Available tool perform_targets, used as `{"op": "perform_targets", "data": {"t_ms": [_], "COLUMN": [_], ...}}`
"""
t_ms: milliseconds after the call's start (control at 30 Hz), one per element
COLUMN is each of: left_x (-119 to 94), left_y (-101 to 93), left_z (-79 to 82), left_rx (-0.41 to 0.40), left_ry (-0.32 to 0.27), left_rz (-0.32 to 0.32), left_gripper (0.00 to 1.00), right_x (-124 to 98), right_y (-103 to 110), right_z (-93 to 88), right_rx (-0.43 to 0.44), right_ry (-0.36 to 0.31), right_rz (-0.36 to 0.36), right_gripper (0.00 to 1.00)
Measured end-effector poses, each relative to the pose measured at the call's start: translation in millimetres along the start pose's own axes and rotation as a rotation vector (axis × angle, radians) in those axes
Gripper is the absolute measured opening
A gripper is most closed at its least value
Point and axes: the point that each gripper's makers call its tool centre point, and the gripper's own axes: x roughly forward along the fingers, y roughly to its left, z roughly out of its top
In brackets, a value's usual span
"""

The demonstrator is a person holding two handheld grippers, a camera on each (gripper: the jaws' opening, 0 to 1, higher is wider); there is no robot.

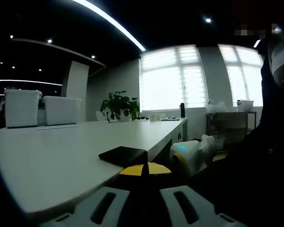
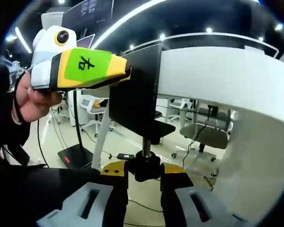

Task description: Clamp the fixed fixture on the desktop, loosen the retaining clip, secure it to the edge of the desk, and tighten the retaining clip.

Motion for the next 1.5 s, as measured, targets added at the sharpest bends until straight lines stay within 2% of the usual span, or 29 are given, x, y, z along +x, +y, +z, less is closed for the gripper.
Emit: {"op": "perform_targets", "data": {"t_ms": [267,300,333,533,633,667,733,767,800,833,867,933,1000,1033,1100,1133,1167,1233,1267,1367,1500], "left_x": [-0.1,-0.1,-0.1,-0.2,-0.4,-0.4,-0.4,-0.5,-0.7,-0.8,-0.9,-1.1,-1.2,-1.2,-1.2,-1.2,-1.3,-1.3,-1.3,-1.3,-1.3], "left_y": [-0.9,-2.0,-2.1,-1.7,-1.2,-1.1,-1.4,-1.5,-1.6,-1.6,-1.6,-1.5,-1.5,-1.6,-1.6,-1.7,-1.7,-1.8,-1.7,-1.6,-1.6], "left_z": [1.0,1.4,1.3,1.0,0.7,0.7,0.7,0.8,0.7,0.8,0.8,0.8,0.9,1.0,1.0,1.0,1.1,1.2,1.2,1.3,1.2], "left_rx": [-0.006,-0.002,-0.001,-0.003,-0.005,-0.007,-0.006,-0.005,-0.004,-0.006,-0.008,-0.010,-0.011,-0.011,-0.010,-0.009,-0.008,-0.012,-0.012,-0.011,-0.010], "left_ry": [0.002,0.006,0.007,0.004,0.001,0.000,0.000,-0.002,-0.004,-0.006,-0.009,-0.013,-0.015,-0.014,-0.014,-0.014,-0.015,-0.018,-0.019,-0.017,-0.018], "left_rz": [-0.001,0.001,0.002,0.005,-0.002,-0.005,-0.009,-0.009,-0.010,-0.011,-0.012,-0.012,-0.013,-0.013,-0.010,-0.008,-0.006,-0.004,-0.003,0.001,0.002], "left_gripper": [0.02,0.02,0.02,0.02,0.02,0.02,0.02,0.02,0.02,0.02,0.02,0.02,0.02,0.02,0.02,0.02,0.02,0.02,0.02,0.02,0.02], "right_x": [0.2,3.3,5.6,5.7,4.7,2.2,-1.9,-7.6,-10.6,-11.4,-12.9,-14.1,-7.7,-8.3,-3.8,-3.7,0.2,-1.9,-3.5,-2.6,-8.1], "right_y": [7.3,0.1,-4.7,-3.5,-7.8,-11.7,-14.0,-19.5,-21.0,-21.9,-19.8,-9.3,-0.5,-1.7,-0.9,-7.0,-5.7,-10.7,-11.0,-8.9,-13.4], "right_z": [1.6,2.1,5.4,6.2,5.7,3.4,1.6,-1.7,-5.3,-7.2,-10.4,-7.9,-6.3,-4.2,-0.4,-3.1,-1.3,2.8,8.2,8.2,7.8], "right_rx": [-0.033,-0.082,-0.083,-0.077,-0.155,-0.128,-0.004,0.078,0.072,0.071,0.087,0.161,0.124,0.109,0.143,0.155,0.149,0.167,0.150,0.128,0.126], "right_ry": [-0.022,-0.031,-0.041,-0.031,-0.019,0.002,0.001,0.011,0.021,0.027,0.031,-0.001,-0.005,-0.009,-0.023,-0.007,-0.012,-0.027,-0.047,-0.033,-0.021], "right_rz": [0.173,0.193,0.194,0.182,0.115,0.068,0.005,-0.087,-0.161,-0.184,-0.243,-0.294,-0.306,-0.347,-0.359,-0.403,-0.386,-0.420,-0.429,-0.438,-0.446], "right_gripper": [0.24,0.24,0.24,0.25,0.31,0.36,0.42,0.52,0.61,0.68,0.69,0.63,0.66,0.70,0.66,0.64,0.61,0.52,0.45,0.29,0.25]}}
